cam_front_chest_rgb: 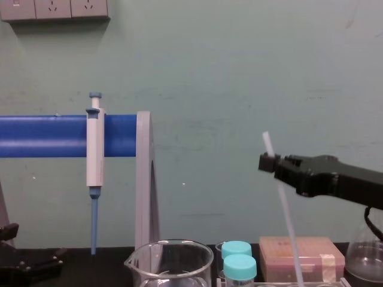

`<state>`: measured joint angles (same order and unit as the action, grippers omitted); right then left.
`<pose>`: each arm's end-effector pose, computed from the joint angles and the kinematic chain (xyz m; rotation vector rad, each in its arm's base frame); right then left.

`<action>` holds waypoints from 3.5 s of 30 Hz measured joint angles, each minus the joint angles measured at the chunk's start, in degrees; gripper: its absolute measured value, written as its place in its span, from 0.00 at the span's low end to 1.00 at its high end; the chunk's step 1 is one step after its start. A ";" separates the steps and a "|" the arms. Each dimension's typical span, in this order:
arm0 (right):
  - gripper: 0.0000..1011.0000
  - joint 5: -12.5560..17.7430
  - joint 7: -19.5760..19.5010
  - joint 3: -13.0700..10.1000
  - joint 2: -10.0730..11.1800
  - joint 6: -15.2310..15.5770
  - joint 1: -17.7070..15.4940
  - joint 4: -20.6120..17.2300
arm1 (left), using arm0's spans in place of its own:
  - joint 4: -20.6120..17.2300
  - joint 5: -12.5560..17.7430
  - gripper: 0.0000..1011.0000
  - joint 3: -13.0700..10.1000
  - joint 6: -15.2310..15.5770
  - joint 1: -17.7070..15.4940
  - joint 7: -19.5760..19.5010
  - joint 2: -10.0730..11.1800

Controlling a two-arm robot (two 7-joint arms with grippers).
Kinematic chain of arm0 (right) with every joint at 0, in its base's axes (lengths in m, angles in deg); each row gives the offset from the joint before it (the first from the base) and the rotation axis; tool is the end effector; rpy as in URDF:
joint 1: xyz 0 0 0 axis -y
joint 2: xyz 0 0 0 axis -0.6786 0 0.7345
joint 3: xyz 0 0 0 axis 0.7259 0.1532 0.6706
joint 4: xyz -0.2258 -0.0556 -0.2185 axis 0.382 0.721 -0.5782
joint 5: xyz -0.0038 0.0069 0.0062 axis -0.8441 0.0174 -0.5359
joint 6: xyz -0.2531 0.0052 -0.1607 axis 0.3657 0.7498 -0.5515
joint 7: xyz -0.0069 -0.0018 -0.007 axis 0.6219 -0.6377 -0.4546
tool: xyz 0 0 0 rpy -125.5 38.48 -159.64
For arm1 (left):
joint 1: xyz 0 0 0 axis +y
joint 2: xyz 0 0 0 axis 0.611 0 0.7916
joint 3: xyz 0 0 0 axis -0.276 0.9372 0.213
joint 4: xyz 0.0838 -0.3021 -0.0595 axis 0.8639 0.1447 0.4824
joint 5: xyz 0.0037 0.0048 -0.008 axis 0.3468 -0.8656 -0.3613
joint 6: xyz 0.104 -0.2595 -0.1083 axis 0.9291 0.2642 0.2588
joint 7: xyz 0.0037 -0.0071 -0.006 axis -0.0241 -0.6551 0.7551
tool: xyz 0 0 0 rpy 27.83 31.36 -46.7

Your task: Pick up the stirring rod with one hand, then place it down.

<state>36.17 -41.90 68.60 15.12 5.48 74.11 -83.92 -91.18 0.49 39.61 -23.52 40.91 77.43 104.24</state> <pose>0.4425 -0.0603 -0.2784 0.1163 -0.1135 -0.6347 0.3543 0.1016 -0.3239 0.3045 -0.2850 1.2481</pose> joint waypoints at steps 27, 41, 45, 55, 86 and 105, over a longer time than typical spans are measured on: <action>0.07 8.41 -0.43 -8.00 3.92 -0.61 -6.00 -12.93 | 0.00 0.00 0.99 0.00 0.00 0.00 0.00 0.00; 0.07 8.75 -0.59 -9.03 4.73 -1.04 -6.02 -12.54 | 0.00 0.00 0.99 0.00 0.00 0.00 0.00 0.00; 0.07 8.80 -0.15 -8.94 4.50 -1.19 -5.41 -11.47 | 0.00 0.00 0.99 0.00 0.00 0.00 0.00 0.00; 0.07 8.72 0.37 -8.41 4.09 -1.21 -4.60 -10.23 | 0.00 0.00 0.99 0.00 0.00 0.00 0.00 0.00; 0.07 8.62 0.47 -8.10 4.05 -0.90 -4.48 -10.10 | 0.00 0.00 0.99 0.00 0.00 0.00 0.00 0.00; 0.07 8.90 0.58 -7.94 4.24 -0.69 -5.09 -10.61 | 0.00 0.00 0.99 0.00 0.00 0.00 0.00 0.00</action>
<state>45.07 -41.32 60.66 19.37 4.80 69.01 -94.53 -91.18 0.49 39.61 -23.52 40.90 77.42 104.24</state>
